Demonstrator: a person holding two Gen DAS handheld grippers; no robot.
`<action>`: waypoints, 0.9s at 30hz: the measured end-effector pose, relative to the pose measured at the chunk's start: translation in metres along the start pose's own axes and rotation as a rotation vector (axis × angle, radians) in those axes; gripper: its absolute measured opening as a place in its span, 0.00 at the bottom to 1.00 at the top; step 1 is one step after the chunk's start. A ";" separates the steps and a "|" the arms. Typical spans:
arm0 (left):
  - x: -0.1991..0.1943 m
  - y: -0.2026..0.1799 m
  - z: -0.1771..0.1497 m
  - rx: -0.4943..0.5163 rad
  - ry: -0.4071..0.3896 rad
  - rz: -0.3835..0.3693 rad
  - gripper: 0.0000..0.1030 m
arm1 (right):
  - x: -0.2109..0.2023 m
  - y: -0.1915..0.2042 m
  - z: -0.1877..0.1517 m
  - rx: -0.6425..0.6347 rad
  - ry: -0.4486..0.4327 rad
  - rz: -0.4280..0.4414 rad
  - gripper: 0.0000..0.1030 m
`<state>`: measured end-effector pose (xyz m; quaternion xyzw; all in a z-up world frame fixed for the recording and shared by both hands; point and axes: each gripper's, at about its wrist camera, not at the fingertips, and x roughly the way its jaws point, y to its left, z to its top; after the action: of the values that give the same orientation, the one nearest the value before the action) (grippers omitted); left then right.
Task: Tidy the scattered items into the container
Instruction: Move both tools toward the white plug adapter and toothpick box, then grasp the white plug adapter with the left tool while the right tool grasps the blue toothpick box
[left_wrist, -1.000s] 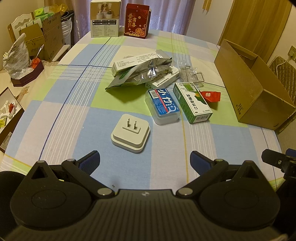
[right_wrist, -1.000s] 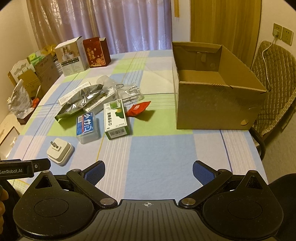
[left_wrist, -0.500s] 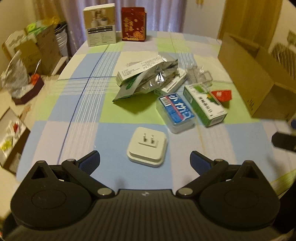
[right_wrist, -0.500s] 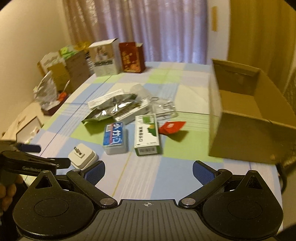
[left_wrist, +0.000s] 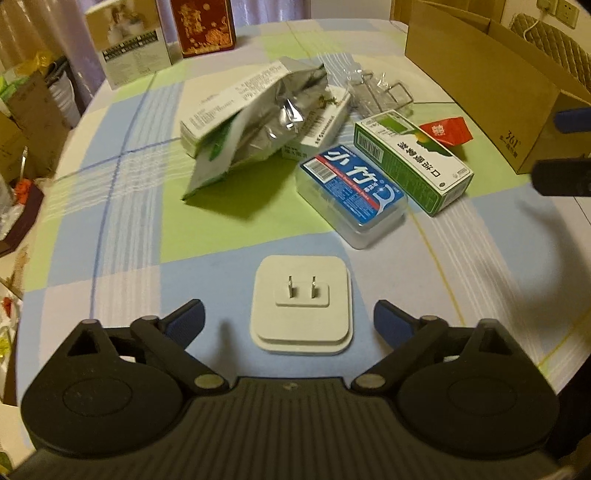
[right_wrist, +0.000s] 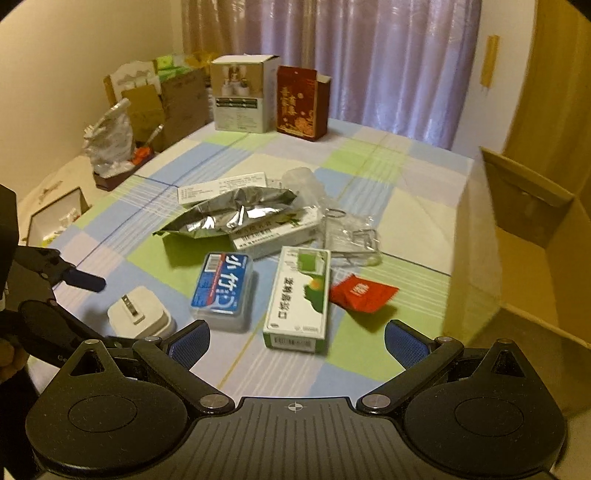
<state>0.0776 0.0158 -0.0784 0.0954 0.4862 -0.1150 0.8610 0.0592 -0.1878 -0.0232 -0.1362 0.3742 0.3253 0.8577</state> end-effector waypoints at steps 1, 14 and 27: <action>0.003 0.000 0.001 0.005 -0.001 -0.002 0.91 | 0.003 -0.001 -0.001 0.000 -0.016 0.015 1.00; 0.016 0.007 -0.001 0.029 -0.006 -0.053 0.59 | 0.034 0.005 -0.010 0.146 -0.017 0.055 1.00; 0.008 0.050 0.006 0.025 -0.002 -0.012 0.58 | 0.082 0.052 0.017 0.046 0.023 0.101 0.75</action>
<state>0.1017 0.0612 -0.0796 0.1029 0.4844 -0.1262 0.8596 0.0753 -0.1032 -0.0712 -0.1010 0.3978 0.3578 0.8388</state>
